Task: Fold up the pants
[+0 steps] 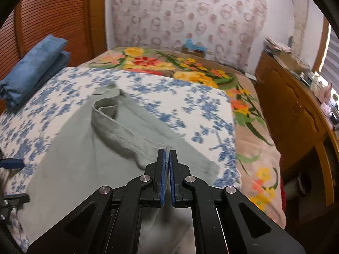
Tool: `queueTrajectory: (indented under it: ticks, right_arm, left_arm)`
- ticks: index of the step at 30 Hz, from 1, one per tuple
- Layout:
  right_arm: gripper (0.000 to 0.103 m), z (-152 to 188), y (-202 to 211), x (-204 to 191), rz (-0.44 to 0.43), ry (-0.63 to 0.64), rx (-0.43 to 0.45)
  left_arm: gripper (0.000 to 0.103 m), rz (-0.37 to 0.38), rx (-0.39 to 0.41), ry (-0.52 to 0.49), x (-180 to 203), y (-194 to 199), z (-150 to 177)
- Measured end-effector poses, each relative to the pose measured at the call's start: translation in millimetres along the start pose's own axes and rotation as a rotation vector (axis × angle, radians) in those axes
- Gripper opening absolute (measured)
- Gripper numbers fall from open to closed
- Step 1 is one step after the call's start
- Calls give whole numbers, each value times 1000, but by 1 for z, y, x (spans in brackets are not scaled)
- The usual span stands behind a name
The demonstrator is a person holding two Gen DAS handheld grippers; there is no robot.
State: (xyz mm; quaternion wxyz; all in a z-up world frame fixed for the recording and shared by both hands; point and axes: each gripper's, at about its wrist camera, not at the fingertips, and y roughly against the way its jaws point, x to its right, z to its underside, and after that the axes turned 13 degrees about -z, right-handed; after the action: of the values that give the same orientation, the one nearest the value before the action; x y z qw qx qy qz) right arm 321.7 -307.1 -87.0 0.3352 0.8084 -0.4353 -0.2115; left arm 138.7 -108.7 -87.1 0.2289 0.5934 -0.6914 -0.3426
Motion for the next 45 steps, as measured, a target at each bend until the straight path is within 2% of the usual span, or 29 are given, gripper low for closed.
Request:
queueTrajectory:
  ticks: [10, 17, 23, 25, 33, 38, 45]
  right_arm:
    - [1, 3, 6, 37, 87, -98, 38]
    - [1, 8, 2, 43, 93, -135, 12]
    - [20, 13, 17, 38, 87, -143, 28]
    - [26, 17, 25, 31, 52, -136, 32]
    - [36, 38, 30, -22, -92, -68, 16]
    - [37, 48, 10, -37, -89, -30, -46]
    - [58, 56, 7, -39, -58, -29, -35]
  left_arm:
    - [62, -1, 2, 0, 0, 0, 1]
    - [62, -1, 2, 1, 0, 0, 1]
    - [62, -1, 2, 1, 0, 0, 1]
    - [62, -1, 2, 0, 0, 0, 1]
    - [62, -1, 3, 1, 0, 1, 1]
    - [62, -1, 3, 1, 0, 0, 1]
    - [62, -1, 4, 1, 0, 0, 1]
